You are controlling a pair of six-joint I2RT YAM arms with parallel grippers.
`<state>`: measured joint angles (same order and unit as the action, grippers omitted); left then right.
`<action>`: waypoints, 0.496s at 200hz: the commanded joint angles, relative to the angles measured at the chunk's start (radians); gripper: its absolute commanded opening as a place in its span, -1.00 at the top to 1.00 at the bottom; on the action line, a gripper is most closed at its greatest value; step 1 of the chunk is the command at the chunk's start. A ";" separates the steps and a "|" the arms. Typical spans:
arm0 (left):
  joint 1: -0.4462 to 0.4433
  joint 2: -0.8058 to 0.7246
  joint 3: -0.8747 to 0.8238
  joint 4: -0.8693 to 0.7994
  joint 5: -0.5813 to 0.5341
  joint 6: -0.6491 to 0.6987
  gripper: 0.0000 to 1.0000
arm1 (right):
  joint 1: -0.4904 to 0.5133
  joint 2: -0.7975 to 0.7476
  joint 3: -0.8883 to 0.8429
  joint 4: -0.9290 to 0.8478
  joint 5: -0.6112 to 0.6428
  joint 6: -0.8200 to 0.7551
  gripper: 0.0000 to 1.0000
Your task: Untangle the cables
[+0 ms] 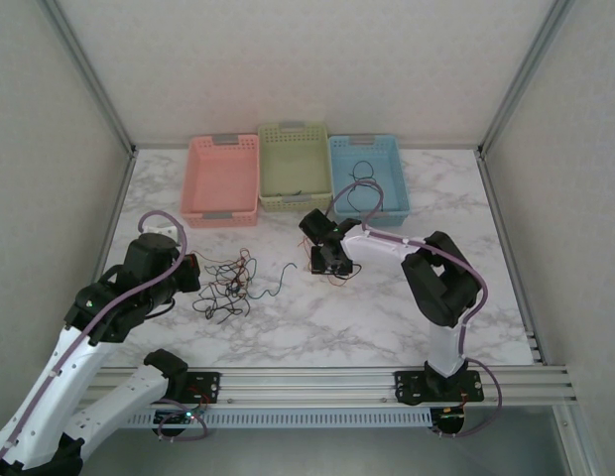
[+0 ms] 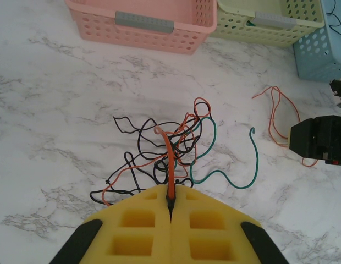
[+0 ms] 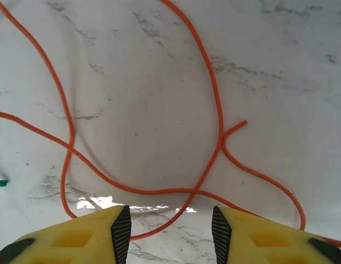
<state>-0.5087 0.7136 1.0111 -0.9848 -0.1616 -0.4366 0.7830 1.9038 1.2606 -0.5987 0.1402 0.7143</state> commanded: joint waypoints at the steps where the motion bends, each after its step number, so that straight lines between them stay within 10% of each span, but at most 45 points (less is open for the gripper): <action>1: 0.001 -0.011 -0.012 0.009 0.013 0.017 1.00 | -0.005 0.035 0.029 -0.032 -0.003 0.048 0.07; 99: 0.001 -0.012 -0.012 0.009 0.011 0.016 1.00 | 0.001 0.099 0.035 -0.004 -0.128 0.055 0.25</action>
<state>-0.5087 0.7124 1.0111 -0.9848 -0.1616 -0.4366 0.7734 1.9427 1.2831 -0.6186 0.1036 0.7551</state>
